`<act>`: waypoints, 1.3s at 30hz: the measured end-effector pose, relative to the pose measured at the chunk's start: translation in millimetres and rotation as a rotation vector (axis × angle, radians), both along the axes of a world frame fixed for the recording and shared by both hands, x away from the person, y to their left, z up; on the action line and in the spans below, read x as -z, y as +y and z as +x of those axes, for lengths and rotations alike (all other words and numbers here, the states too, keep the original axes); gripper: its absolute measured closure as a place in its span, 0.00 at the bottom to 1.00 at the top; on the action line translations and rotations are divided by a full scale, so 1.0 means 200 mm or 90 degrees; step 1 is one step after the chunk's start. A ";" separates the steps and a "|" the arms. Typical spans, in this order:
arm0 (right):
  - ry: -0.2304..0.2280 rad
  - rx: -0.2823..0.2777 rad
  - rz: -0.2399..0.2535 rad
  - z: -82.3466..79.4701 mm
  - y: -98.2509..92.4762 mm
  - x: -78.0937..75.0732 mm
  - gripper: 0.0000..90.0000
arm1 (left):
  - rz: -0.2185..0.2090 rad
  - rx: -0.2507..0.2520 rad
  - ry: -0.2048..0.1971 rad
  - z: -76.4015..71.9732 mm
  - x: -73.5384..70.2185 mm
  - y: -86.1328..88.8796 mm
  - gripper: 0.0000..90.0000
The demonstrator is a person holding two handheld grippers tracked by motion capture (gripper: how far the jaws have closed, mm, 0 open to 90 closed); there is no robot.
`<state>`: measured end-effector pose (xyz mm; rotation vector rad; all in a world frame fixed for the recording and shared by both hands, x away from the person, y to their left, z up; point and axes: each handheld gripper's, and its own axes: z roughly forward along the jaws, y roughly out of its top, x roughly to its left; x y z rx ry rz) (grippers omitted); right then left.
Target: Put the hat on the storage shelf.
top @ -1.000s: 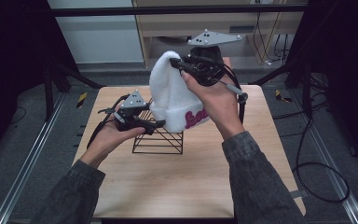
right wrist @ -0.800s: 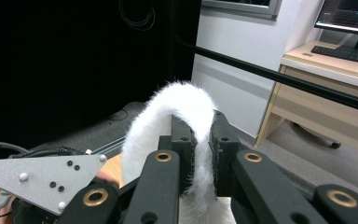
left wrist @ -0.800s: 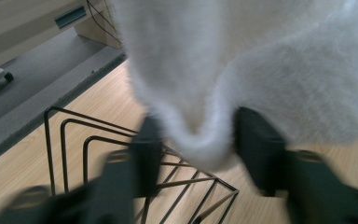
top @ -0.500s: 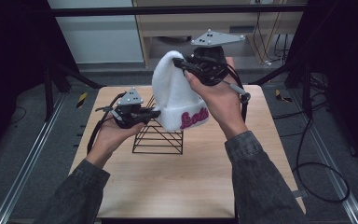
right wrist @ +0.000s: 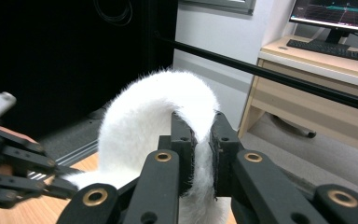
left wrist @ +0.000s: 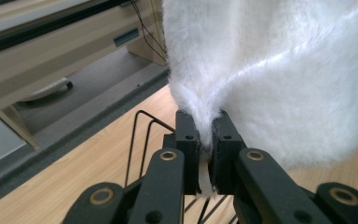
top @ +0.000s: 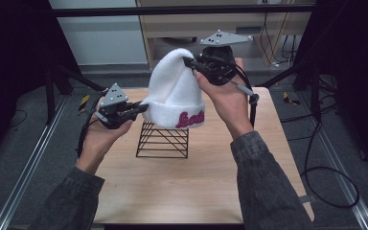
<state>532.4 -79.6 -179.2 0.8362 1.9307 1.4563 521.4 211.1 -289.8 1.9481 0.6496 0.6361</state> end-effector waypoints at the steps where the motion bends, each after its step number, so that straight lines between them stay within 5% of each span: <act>1: 0.000 0.001 -0.001 0.00 0.00 0.00 0.92 | -0.003 -0.002 0.000 -0.01 -0.01 0.01 0.93; 19: 0.032 0.013 -0.013 0.09 0.04 0.07 0.92 | 0.022 -0.029 -0.015 -0.06 -0.04 0.10 0.93; 39: 0.061 0.005 -0.022 0.19 0.12 0.18 0.92 | 0.028 -0.046 0.008 -0.01 0.03 0.18 0.93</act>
